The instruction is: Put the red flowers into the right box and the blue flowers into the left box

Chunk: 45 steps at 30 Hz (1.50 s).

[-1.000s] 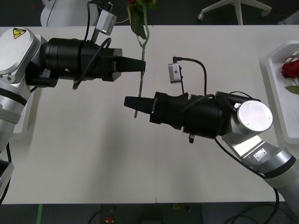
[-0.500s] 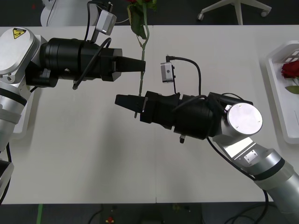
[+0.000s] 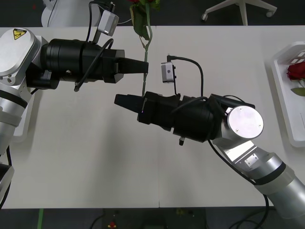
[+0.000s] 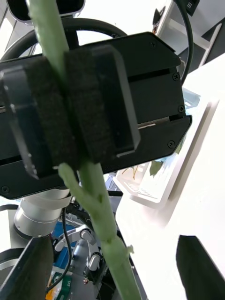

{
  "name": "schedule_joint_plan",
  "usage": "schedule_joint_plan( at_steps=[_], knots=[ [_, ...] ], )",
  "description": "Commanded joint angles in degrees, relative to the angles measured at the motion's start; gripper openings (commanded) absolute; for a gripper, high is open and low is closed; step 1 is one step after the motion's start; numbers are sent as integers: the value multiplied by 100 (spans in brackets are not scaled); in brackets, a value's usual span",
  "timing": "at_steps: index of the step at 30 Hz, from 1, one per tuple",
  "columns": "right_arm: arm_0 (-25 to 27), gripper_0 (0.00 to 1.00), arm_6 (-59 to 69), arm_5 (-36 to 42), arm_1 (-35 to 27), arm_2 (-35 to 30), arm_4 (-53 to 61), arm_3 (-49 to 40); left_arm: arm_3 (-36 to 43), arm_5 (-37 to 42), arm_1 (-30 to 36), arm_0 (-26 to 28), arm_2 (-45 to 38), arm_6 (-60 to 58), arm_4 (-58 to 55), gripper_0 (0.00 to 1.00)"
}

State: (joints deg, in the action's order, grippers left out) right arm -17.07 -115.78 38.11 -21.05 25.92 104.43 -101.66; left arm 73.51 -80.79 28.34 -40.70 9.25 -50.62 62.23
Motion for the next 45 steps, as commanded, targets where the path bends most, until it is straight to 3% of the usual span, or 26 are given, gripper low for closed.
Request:
schedule_joint_plan(
  at_steps=[1, 4, 5, 8, 14, 20, 21, 22, 24, 25, 38, 45],
  knots=[
    [63, 69, 143, -67, 233, 54, -45, -117, 207, 46, -39, 54, 51, 44, -88, 0],
    [63, 56, 178, -76, 251, 54, -45, -117, 207, 46, -39, 54, 51, 44, -88, 0],
    [63, 42, 196, -85, 251, 54, -45, -117, 207, 46, -39, 54, 51, 44, -88, 0],
    [63, 24, 222, -93, 251, 54, -37, -117, 207, 46, -39, 54, 51, 44, -88, 0],
    [63, 12, 275, -93, 242, 62, -45, -117, 207, 46, -39, 54, 51, 44, -88, 0],
    [55, 9, 301, -102, 242, 62, -37, -117, 207, 46, -39, 54, 51, 44, -88, 1],
    [63, 9, 310, -102, 251, 62, -37, -117, 207, 46, -39, 54, 51, 44, -88, 22],
    [63, 8, 310, -102, 251, 62, -37, -117, 207, 46, -39, 54, 51, 44, -88, 66],
    [63, 7, 310, -102, 251, 62, -37, -117, 207, 46, -39, 54, 51, 44, -88, 91],
    [63, 6, 310, -102, 251, 62, -37, -117, 207, 46, -39, 54, 51, 44, -88, 98],
    [63, 2, 319, -102, 207, 54, -28, -117, 207, 46, -39, 54, 51, 44, -88, 100],
    [55, 0, 380, -67, -119, -122, -89, -117, 207, 46, -39, 54, 51, 44, -88, 100]
  ],
)
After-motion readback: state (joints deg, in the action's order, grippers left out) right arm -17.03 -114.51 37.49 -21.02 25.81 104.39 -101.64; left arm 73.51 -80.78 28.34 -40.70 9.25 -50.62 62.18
